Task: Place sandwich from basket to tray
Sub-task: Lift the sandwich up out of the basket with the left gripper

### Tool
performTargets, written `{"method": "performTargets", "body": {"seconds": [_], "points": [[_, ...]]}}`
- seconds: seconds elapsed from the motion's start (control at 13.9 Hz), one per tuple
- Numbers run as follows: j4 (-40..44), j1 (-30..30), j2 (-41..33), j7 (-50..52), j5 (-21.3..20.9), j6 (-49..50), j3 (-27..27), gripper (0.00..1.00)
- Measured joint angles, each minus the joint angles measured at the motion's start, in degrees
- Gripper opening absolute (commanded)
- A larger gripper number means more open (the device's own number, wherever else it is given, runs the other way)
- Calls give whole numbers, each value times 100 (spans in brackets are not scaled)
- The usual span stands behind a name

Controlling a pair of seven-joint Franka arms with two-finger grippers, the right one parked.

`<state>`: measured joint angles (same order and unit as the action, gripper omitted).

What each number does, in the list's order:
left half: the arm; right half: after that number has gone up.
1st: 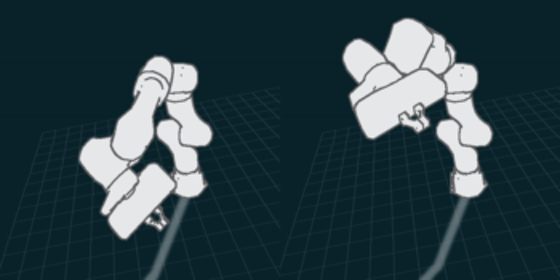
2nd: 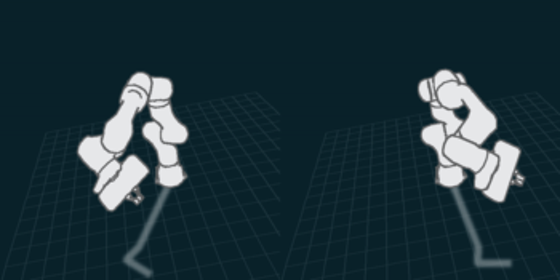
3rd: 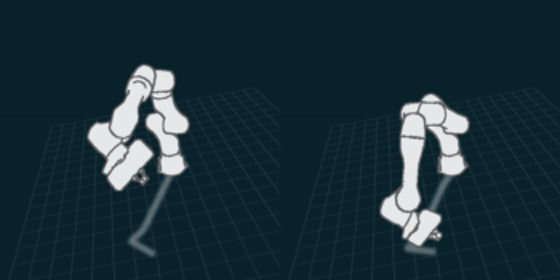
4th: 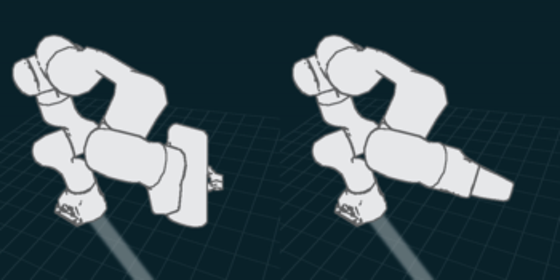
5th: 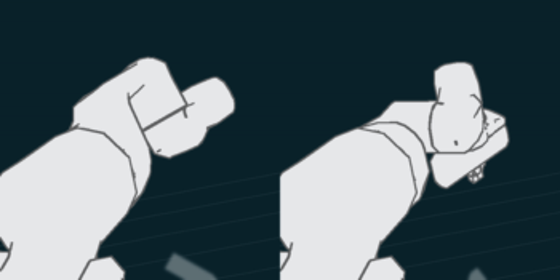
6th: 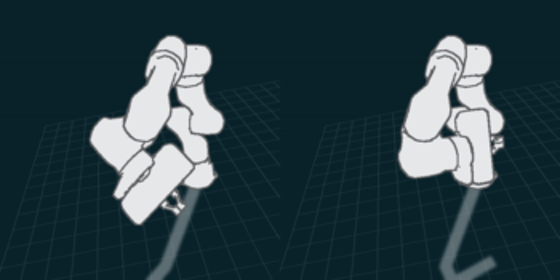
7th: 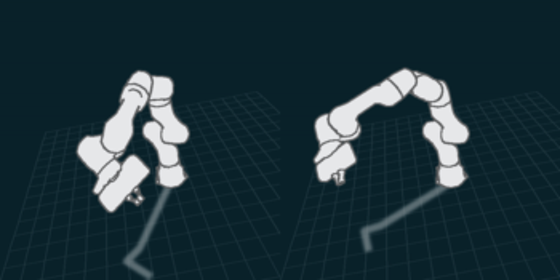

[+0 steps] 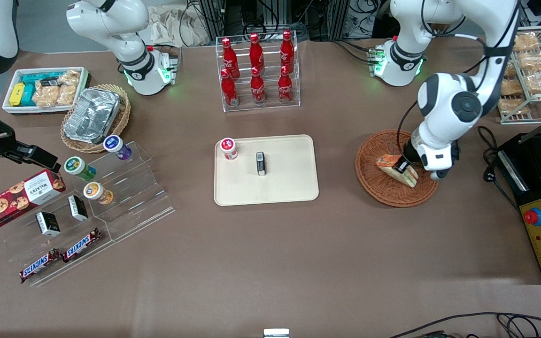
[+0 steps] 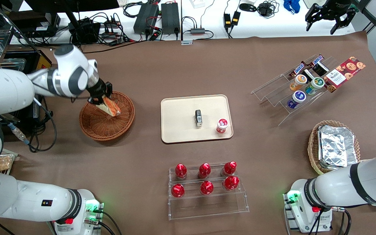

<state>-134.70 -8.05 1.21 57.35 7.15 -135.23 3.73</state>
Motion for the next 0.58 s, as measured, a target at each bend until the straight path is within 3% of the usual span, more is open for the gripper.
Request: {"method": "performTargets", "body": {"seconds": [0.58], "points": [[3071,88,-122,-368,-5,3535,-74,0]]}}
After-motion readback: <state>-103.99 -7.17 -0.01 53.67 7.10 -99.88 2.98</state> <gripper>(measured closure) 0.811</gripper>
